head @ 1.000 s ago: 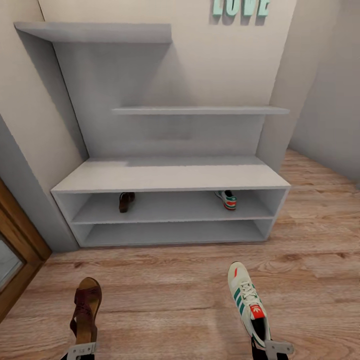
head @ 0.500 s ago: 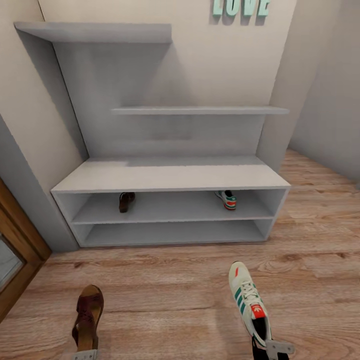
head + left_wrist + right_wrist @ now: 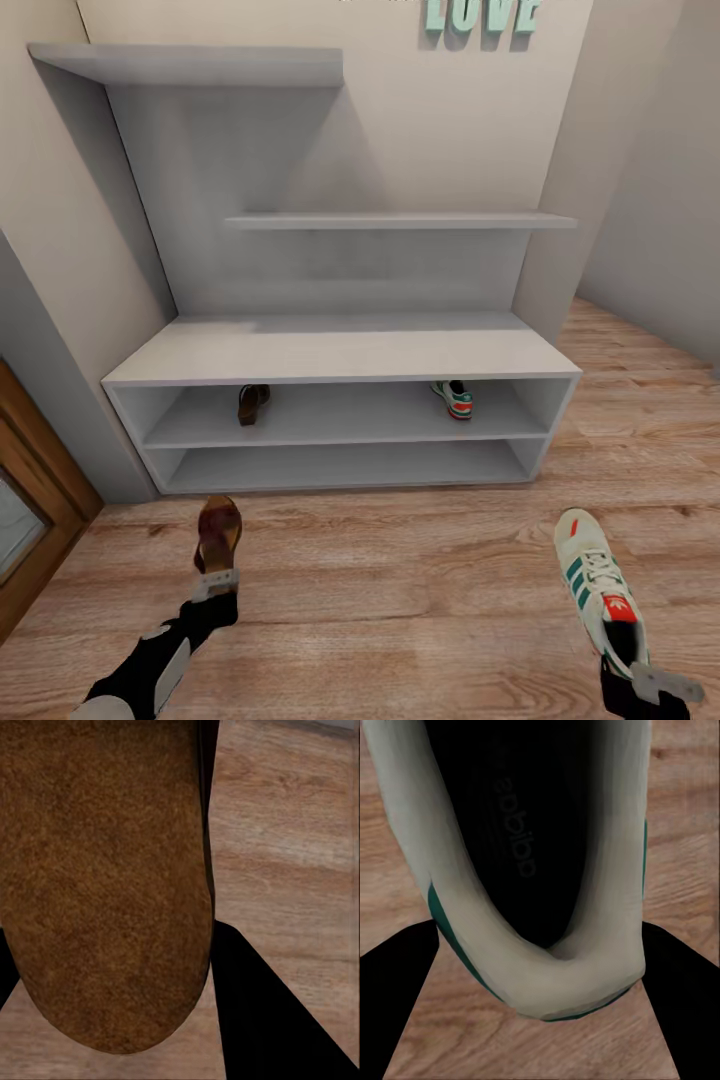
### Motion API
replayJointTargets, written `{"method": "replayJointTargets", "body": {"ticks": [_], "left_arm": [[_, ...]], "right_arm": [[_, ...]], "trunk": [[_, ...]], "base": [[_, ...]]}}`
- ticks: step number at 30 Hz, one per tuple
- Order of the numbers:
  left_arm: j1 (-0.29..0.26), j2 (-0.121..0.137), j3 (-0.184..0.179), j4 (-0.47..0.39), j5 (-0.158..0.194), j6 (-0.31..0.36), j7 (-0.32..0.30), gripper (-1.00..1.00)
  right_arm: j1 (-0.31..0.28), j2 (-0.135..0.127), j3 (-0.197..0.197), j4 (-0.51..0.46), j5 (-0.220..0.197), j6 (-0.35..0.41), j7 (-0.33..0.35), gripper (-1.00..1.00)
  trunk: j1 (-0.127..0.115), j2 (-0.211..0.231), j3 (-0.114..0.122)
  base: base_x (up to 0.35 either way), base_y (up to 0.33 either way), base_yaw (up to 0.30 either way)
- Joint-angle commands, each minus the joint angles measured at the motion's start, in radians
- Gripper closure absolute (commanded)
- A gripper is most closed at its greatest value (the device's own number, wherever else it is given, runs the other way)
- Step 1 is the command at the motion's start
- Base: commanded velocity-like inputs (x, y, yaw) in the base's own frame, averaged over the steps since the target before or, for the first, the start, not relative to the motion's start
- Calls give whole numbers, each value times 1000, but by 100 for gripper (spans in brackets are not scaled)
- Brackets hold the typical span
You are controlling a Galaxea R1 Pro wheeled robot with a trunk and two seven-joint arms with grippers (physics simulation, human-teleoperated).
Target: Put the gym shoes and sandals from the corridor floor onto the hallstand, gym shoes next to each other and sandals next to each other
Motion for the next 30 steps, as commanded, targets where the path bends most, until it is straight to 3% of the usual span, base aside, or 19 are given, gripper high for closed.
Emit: {"method": "replayJointTargets", "body": {"ticks": [1, 4, 6, 7, 9, 10, 12, 15, 19, 23, 30], "left_arm": [[-18, -6, 9, 1, -13, 17, -7, 100], [-96, -30, 7, 1, -48, 87, 6, 100], [-124, -41, 5, 1, -70, 114, 20, 100], [-151, -55, 3, 2, -92, 143, 39, 100], [-176, -71, 2, 2, -112, 174, 60, 100], [-202, -87, 1, 2, -129, 206, 80, 100], [-239, -107, 0, 2, -146, 255, 103, 100], [-292, -122, 0, 6, -156, 324, 115, 100], [-367, -129, -1, 13, -162, 426, 123, 100], [-399, -122, -6, 4, -163, 485, 122, 100], [-397, -121, -6, 1, -163, 488, 125, 100]], "right_arm": [[-1, -11, -20, -12, 12, 24, 6, 100], [-1, -65, -130, -78, 13, 161, 93, 100], [-1, -83, -180, -102, 14, 214, 138, 100], [-1, -101, -232, -126, 15, 265, 185, 100], [-1, -119, -281, -150, 16, 312, 229, 100], [-1, -136, -326, -172, 16, 355, 266, 100], [-1, -158, -380, -201, 18, 413, 302, 100], [-1, -184, -427, -231, 19, 472, 323, 100], [-1, -222, -460, -251, 20, 520, 334, 100], [-1, -233, -470, -258, 20, 537, 339, 100], [-1, -229, -468, -259, 22, 540, 340, 100]], "trunk": [[0, 0, -1], [0, 0, -1], [0, 0, -1], [0, 0, -1], [0, 0, -1], [0, 0, -1], [0, 0, -1], [0, 0, -1], [0, 0, -1], [0, 0, -1], [0, 0, -1]], "base": [[0, 0, 0], [0, 0, 0], [0, 0, 0], [0, 0, 0], [0, 0, 0], [0, 0, 0], [0, 0, 0], [0, 0, 0], [0, 0, 0], [0, 0, 0], [99, 0, 0]]}}
